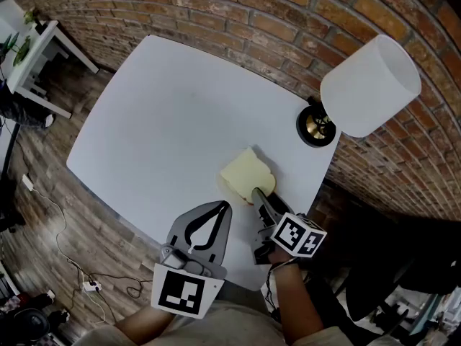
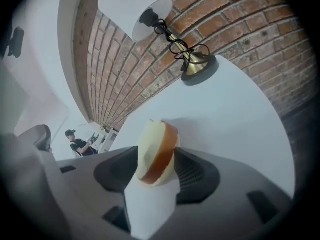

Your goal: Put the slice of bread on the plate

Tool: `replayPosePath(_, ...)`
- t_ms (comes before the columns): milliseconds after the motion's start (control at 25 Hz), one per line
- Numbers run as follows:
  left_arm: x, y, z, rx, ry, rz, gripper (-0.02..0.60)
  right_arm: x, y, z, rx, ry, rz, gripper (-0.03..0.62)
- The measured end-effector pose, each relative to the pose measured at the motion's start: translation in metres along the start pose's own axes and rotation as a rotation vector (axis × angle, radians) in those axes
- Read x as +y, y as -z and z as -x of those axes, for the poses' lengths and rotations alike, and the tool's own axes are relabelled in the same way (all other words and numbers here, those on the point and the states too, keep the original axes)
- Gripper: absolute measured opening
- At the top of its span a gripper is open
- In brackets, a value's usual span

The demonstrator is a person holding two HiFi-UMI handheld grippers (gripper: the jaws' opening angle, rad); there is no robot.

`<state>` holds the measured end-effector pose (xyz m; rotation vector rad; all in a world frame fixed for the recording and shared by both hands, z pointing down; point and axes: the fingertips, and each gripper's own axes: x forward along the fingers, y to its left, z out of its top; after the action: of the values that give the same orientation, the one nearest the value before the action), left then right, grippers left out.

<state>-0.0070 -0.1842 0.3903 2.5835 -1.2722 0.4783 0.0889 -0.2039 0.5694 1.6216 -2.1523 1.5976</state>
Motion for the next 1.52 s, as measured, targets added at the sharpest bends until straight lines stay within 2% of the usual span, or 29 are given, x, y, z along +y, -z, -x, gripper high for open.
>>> replayPosePath(160,0.000,0.000,0.001,-0.002,0.000,-0.002,0.009,-0.002,0.002,-0.001,0.008,0.027,0.010,0.273)
replayPosePath(560,0.001,-0.003,0.001,-0.012,-0.002,0.003,0.009,-0.004,-0.006,0.000,-0.007,0.091,0.072,0.334)
replayPosePath(1280,-0.001,-0.005,0.005,-0.024,0.001,0.003,0.009,0.015,-0.026,0.011,-0.110,0.048,0.119,0.341)
replayPosePath(1520,-0.003,-0.005,0.007,-0.028,0.003,-0.001,0.009,0.023,-0.031,0.017,-0.133,0.030,0.146,0.271)
